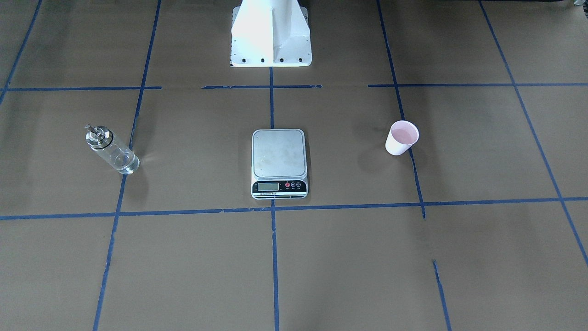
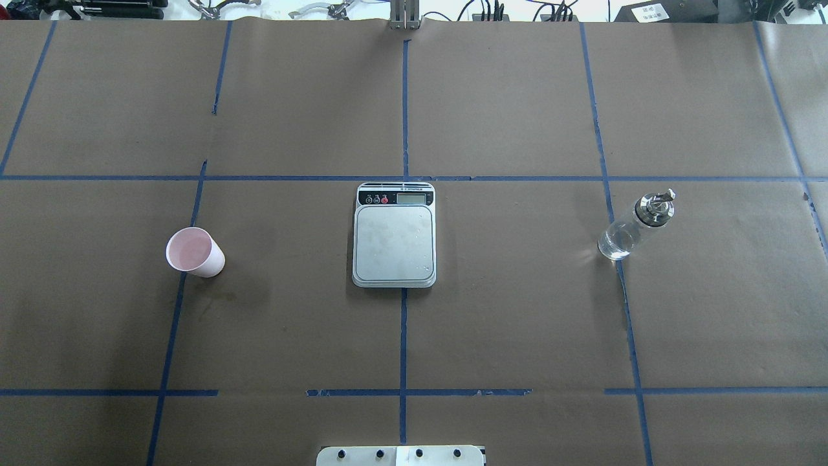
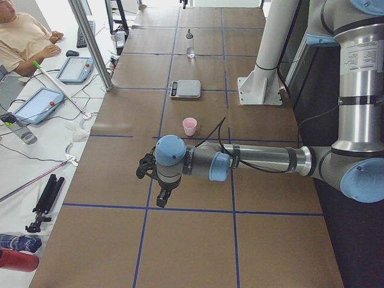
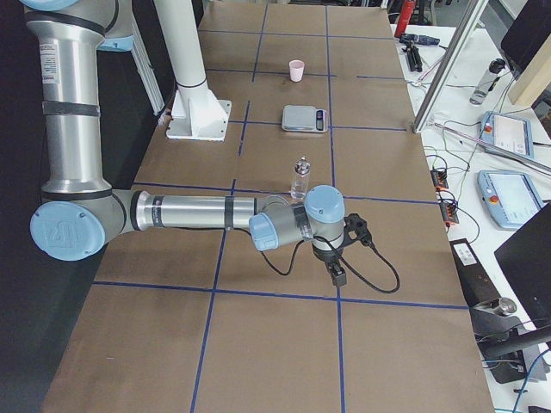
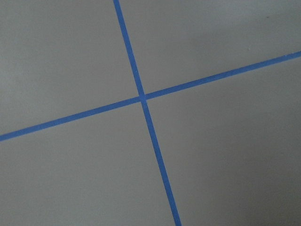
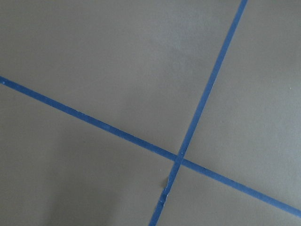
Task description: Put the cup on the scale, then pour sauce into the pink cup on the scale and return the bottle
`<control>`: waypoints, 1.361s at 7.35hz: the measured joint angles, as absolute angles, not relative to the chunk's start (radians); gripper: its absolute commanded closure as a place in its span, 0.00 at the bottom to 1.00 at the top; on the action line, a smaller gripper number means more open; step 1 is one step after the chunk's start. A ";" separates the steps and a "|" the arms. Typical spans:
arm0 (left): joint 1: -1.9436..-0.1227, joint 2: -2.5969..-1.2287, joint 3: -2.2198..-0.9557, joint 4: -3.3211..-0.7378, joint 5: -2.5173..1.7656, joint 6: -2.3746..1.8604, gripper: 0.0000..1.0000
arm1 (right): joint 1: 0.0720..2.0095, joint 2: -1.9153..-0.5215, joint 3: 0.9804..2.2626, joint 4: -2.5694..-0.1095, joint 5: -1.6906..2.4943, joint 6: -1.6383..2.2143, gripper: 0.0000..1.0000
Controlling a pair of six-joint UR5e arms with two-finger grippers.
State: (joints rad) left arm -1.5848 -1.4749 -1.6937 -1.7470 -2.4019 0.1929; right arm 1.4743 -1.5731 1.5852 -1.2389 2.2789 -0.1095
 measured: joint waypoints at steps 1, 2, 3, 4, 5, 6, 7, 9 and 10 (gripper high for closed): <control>-1.585 -1.473 -1.691 -1.776 -2.404 0.199 0.00 | 1.470 -1.560 1.584 -1.216 2.280 -0.062 0.00; -1.585 -1.482 -1.697 -1.813 -2.410 0.197 0.00 | 1.469 -1.542 1.586 -1.203 2.282 0.016 0.00; -1.585 -1.501 -1.710 -1.867 -2.418 0.169 0.00 | 1.469 -1.533 1.592 -1.181 2.285 0.076 0.00; -1.585 -1.537 -1.711 -1.959 -2.420 0.126 0.00 | 1.469 -1.532 1.592 -1.149 2.299 0.105 0.00; -1.584 -1.582 -1.691 -2.079 -2.424 0.088 0.00 | 1.469 -1.532 1.590 -1.124 2.326 0.116 0.00; -1.585 -1.598 -1.675 -2.173 -2.427 0.052 0.00 | 1.469 -1.532 1.591 -1.107 2.345 0.119 0.00; -1.582 -1.593 -1.667 -2.251 -2.430 0.015 0.00 | 1.470 -1.534 1.594 -1.092 2.353 0.128 0.00; -1.537 -1.555 -1.692 -2.344 -2.482 -0.206 0.00 | 1.466 -1.537 1.592 -1.077 2.355 0.176 0.00; -1.476 -1.510 -1.761 -2.363 -2.461 -0.392 0.02 | 1.463 -1.539 1.590 -1.075 2.355 0.189 0.00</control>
